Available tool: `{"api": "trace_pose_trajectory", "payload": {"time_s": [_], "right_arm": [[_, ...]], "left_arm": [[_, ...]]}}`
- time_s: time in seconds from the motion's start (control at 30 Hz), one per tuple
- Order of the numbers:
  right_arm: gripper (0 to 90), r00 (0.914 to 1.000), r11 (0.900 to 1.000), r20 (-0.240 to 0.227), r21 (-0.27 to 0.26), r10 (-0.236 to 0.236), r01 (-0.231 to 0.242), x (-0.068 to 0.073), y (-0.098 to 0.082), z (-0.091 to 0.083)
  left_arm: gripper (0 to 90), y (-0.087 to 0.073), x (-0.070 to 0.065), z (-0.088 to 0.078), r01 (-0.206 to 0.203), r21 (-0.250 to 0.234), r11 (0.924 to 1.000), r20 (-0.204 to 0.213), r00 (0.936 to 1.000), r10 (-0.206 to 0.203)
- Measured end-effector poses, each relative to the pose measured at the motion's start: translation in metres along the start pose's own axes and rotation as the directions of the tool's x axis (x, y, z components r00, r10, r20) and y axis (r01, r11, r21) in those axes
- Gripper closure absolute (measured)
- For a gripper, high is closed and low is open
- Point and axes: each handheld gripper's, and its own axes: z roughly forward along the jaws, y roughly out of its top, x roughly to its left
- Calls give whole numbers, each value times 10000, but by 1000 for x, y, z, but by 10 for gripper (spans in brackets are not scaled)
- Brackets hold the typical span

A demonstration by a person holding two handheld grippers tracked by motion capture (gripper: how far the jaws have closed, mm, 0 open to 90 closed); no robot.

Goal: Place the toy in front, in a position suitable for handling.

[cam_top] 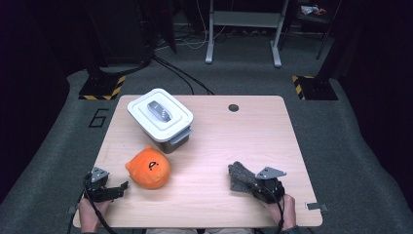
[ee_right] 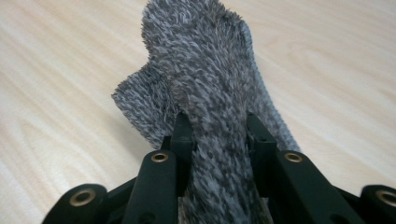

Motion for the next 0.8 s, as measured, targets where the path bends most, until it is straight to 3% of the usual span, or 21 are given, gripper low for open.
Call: {"api": "trace_pose_trajectory", "payload": {"time_s": [0.23, 0.37, 0.53, 0.8], "right_arm": [[699, 9947, 9974, 898, -563, 502, -453, -24, 8, -22], [697, 9914, 9954, 1122, -749, 677, -595, -36, 9, -28], [695, 9785, 9899, 1634, -853, 1258, -1131, -59, 8, -33], [693, 9630, 9858, 2181, -893, 1584, -1419, -79, 9, -33]], "left_arm": [[113, 0, 0, 0, 0, 8, 10000, 11, 10000, 0], [112, 0, 0, 0, 2, 8, 10000, 9, 10000, -2], [113, 0, 0, 0, -1, 4, 10000, 7, 10000, 1], [113, 0, 0, 0, 2, 0, 10000, 4, 10000, -2]]}}
